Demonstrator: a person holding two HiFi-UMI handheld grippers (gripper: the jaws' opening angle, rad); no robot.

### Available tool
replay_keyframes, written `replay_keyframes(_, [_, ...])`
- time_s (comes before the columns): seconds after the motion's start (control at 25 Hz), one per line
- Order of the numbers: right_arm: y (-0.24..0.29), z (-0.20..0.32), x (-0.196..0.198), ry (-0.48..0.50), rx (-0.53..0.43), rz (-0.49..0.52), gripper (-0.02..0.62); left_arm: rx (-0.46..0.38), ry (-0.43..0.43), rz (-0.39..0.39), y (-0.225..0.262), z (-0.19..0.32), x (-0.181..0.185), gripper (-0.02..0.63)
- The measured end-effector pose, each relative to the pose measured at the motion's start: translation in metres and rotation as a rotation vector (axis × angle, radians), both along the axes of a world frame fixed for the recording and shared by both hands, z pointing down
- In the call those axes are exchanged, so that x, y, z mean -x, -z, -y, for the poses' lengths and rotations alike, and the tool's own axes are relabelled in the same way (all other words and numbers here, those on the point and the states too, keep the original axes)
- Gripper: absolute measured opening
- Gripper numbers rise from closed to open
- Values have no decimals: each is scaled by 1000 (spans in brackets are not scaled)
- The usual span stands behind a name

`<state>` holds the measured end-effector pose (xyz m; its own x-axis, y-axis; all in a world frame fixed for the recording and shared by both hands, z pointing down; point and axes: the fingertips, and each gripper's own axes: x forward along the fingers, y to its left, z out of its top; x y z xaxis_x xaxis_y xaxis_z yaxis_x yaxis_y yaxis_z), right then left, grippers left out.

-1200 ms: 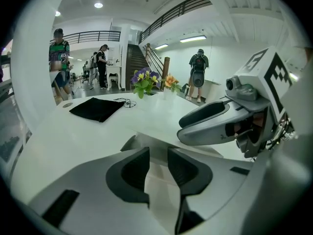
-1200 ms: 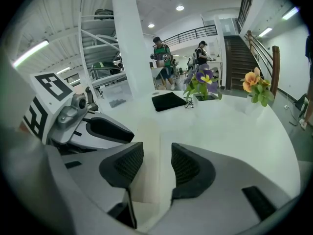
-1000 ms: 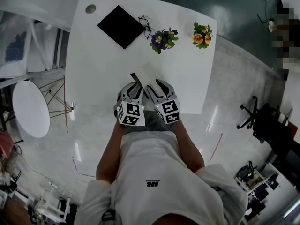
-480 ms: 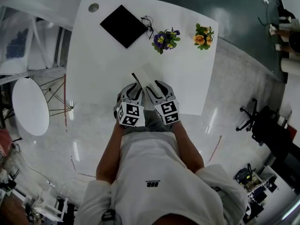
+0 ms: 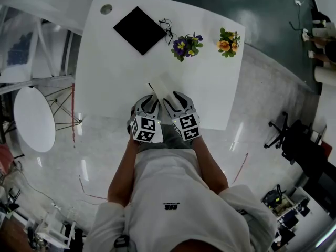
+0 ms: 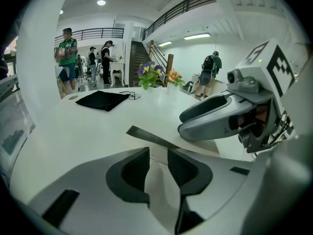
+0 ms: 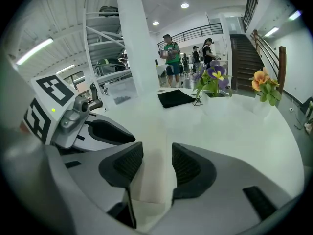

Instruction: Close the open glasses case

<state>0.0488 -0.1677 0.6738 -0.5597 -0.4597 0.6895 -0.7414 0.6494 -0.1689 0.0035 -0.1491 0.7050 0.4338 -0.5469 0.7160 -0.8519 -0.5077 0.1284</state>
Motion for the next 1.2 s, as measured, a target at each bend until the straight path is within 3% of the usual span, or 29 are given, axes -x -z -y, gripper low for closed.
replay_keyframes(1.2, [-7, -6, 7, 11, -2, -23, 204, 25, 0, 16, -11, -8, 10, 129])
